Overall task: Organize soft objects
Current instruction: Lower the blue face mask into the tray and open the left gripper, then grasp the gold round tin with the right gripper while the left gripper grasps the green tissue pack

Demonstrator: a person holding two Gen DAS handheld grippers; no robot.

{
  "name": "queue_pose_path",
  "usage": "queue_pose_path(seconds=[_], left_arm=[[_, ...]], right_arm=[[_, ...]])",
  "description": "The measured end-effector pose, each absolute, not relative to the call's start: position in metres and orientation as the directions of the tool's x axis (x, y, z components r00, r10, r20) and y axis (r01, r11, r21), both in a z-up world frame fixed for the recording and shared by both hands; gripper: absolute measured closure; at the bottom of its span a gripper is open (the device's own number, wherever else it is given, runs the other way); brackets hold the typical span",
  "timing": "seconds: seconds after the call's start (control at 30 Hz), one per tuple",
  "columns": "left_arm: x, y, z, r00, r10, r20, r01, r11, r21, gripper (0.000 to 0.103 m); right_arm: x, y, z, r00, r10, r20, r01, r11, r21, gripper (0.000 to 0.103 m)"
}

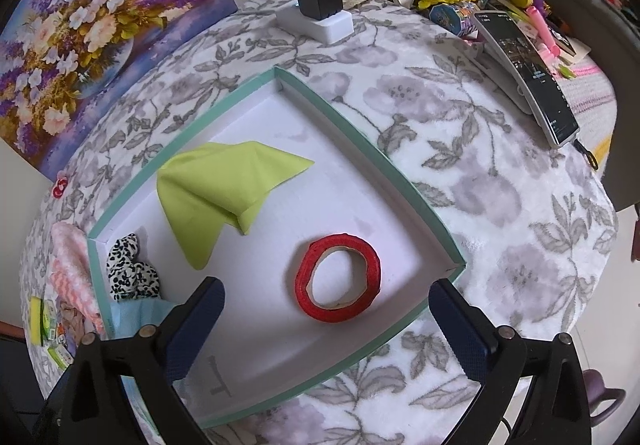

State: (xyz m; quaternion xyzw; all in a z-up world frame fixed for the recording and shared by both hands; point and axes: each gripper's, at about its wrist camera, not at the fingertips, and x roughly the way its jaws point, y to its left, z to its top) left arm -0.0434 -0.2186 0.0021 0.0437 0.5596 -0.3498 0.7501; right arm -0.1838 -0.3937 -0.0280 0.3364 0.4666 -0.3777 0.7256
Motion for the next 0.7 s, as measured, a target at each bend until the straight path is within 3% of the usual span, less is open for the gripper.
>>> queue_pose_path(seconds=[0.47, 0.57, 0.7], left_arm=[[-0.003, -0.177, -0.008, 0.197, -0.387, -0.901, 0.402, 0.870, -0.285, 0.015], [0.010, -0.161, -0.012, 0.216, -0.353, -0.910, 0.336, 0.902, -0.270, 0.008], [0.026, -0.135, -0.020, 0.231, -0.309, -0.922, 0.242, 0.937, -0.253, 0.008]], right_arm=[[-0.172, -0.380, -0.029, 0.277, -0.224, -0.934, 0.834, 0.540, 0.117, 0.000], [-0.165, -0.373, -0.030, 0.287, -0.207, -0.935, 0.814, 0.567, 0.124, 0.000], [-0.158, -0.361, -0.028, 0.289, -0.205, -0.935, 0.798, 0.591, 0.117, 0.000]])
